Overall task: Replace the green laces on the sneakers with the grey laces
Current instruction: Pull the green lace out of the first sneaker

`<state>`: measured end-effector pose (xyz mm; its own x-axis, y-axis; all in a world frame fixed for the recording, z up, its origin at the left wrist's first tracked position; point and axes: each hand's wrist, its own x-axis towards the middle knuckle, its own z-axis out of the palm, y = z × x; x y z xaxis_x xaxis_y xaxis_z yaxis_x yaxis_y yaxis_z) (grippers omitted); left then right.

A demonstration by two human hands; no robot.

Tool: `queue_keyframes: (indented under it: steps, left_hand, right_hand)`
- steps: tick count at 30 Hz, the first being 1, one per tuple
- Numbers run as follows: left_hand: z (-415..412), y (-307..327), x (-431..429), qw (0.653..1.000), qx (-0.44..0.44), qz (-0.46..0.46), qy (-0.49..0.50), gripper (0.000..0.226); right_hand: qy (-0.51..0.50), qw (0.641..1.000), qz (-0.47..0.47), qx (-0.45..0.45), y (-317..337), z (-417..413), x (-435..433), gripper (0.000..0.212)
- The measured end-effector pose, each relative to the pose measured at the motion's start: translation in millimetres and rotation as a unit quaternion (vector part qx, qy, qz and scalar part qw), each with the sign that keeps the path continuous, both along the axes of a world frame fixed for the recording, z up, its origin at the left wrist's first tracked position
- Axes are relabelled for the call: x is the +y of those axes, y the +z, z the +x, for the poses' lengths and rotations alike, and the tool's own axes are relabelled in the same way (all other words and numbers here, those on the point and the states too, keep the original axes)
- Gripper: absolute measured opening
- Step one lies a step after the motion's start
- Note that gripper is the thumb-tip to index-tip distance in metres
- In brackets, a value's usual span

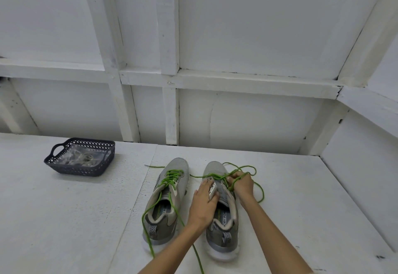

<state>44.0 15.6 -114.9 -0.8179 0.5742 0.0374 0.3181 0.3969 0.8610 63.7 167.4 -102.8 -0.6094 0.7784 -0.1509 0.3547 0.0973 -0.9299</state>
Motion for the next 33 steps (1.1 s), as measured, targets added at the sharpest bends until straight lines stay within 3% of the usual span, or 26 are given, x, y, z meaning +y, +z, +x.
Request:
queue_keyframes:
  steps: [2, 6, 9, 14, 20, 24, 28, 33]
  left_hand:
    - [0.7, 0.4, -0.3, 1.0, 0.0, 0.003, -0.001, 0.05]
    - [1.7, 1.3, -0.9, 1.0, -0.003, 0.014, 0.003, 0.05]
    - [0.9, 0.7, -0.6, 1.0, -0.003, 0.013, 0.002, 0.049]
    - [1.2, 1.0, -0.9, 1.0, -0.008, 0.013, -0.002, 0.05]
    - [1.0, 0.5, -1.7, 1.0, -0.005, 0.01, -0.002, 0.05]
    - [1.1, 1.3, -1.7, 1.0, -0.004, 0.011, -0.001, 0.05]
    - [0.7, 0.1, -1.5, 1.0, -0.005, 0.012, -0.004, 0.05]
    - [0.4, -0.8, -0.8, 1.0, -0.009, 0.016, 0.0, 0.05]
  right_hand:
    - [-0.041, 0.997, -0.052, 0.033, 1.5, -1.7, 1.8, 0.021]
    - [-0.13, 0.976, -0.146, 0.1, 0.0, -1.8, -0.3, 0.013]
    - [-0.066, 0.986, -0.135, 0.075, 0.3, -0.6, -2.0, 0.004]
    - [0.009, 0.995, -0.097, 0.026, 4.7, -1.1, 5.2, 0.007]
    - [-0.102, 0.977, -0.166, 0.091, 4.2, -5.6, 4.7, 0.018]
    - [0.019, 0.995, -0.093, 0.019, 6.4, -3.9, 5.6, 0.004]
    - [0.049, 0.994, -0.096, 0.005, 8.5, -2.7, 11.6, 0.008]
    - [-0.063, 0.98, -0.173, 0.074, 12.0, -2.9, 8.1, 0.018]
